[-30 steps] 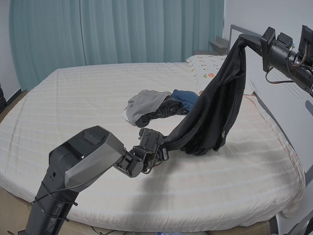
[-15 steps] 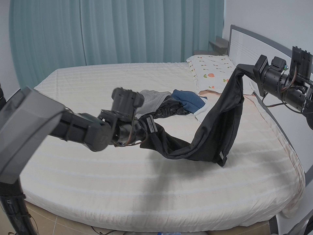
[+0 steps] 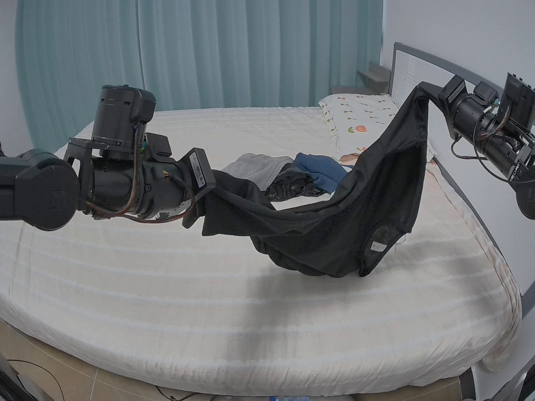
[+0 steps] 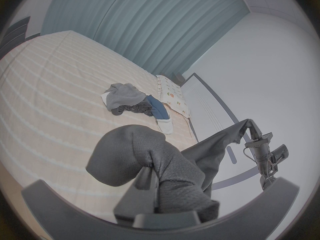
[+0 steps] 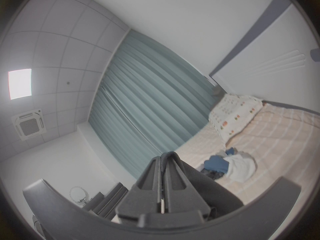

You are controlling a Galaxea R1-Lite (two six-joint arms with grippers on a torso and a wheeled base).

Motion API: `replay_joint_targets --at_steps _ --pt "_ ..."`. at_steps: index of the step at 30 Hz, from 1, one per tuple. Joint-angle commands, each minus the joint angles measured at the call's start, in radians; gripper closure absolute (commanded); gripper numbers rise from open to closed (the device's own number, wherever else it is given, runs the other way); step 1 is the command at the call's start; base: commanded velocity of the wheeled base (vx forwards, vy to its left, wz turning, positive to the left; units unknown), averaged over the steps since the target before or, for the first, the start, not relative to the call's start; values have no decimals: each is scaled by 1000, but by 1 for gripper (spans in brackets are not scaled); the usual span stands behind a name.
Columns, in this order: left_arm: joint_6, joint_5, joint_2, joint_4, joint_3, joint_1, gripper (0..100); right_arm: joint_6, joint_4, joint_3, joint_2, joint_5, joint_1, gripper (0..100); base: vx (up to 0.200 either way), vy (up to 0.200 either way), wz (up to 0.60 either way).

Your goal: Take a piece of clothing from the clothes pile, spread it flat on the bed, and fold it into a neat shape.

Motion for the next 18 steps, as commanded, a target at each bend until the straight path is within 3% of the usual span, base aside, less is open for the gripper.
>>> replay_joint_targets --at_steps 1,8,10,11,13,18 --pt "-10 -4 23 5 26 12 100 14 -6 51 18 5 -5 100 0 0 0" --pt "-56 7 95 -12 81 8 100 132 -78 209 68 25 3 100 0 0 0" --pt "-56 7 100 -12 83 8 100 136 -87 226 70 33 5 100 0 0 0" --pt "-74 2 111 -11 98 5 100 144 -145 313 76 85 12 100 0 0 0" --pt "-110 2 114 -12 106 -2 100 146 -184 356 83 109 12 100 0 0 0" --pt "-159 -1 122 -12 126 -11 100 144 -197 432 110 115 18 100 -40 0 0"
